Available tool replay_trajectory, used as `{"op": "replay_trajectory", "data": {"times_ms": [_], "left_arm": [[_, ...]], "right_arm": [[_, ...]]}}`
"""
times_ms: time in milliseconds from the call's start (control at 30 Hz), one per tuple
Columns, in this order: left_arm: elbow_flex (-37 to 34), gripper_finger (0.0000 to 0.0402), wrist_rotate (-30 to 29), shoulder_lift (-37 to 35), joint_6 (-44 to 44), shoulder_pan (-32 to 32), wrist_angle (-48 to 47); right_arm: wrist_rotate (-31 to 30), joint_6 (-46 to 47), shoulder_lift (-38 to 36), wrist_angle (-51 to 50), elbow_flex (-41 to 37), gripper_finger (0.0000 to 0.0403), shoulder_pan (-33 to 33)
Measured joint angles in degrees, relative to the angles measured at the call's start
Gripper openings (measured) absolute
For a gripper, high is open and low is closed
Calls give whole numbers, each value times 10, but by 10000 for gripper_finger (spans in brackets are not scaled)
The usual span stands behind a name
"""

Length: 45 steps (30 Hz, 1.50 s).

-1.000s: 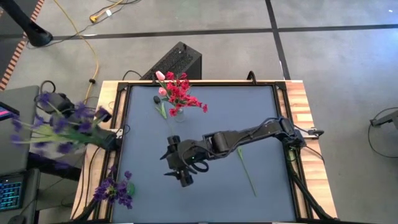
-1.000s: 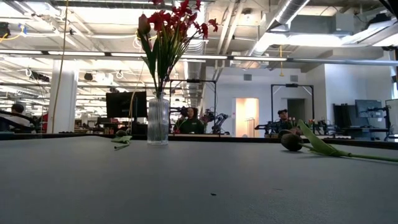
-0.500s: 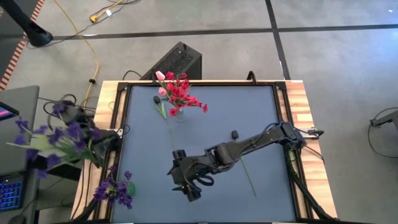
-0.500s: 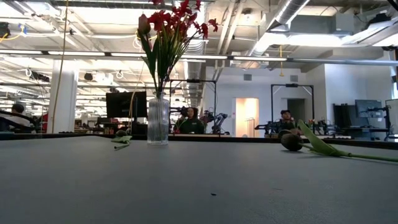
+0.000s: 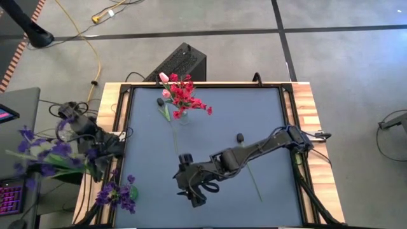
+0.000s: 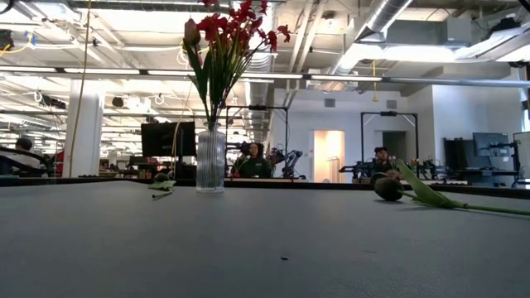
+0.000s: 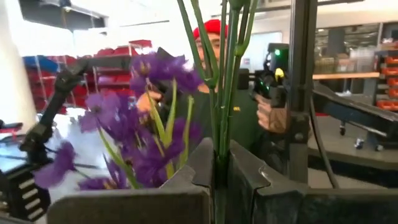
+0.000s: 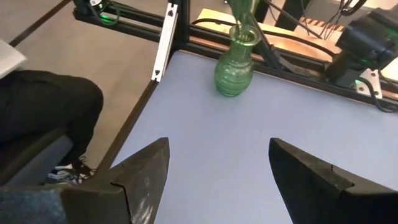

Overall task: Sort flowers into vase by color
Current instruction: Put the violet flowers into the green vase

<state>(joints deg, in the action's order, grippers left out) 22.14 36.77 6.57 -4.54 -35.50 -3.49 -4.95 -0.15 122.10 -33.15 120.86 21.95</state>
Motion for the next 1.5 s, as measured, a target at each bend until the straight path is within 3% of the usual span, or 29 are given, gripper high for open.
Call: {"op": "replay_trajectory", "data": {"times_ms": [700, 1500], "left_arm": [[-138, 6, -132, 2, 3, -106, 141], [-142, 6, -289, 2, 8, -197, 37]], "right_arm": [[0, 8, 0, -1, 0, 302, 5], [1, 13, 0, 0, 0, 302, 14]]}}
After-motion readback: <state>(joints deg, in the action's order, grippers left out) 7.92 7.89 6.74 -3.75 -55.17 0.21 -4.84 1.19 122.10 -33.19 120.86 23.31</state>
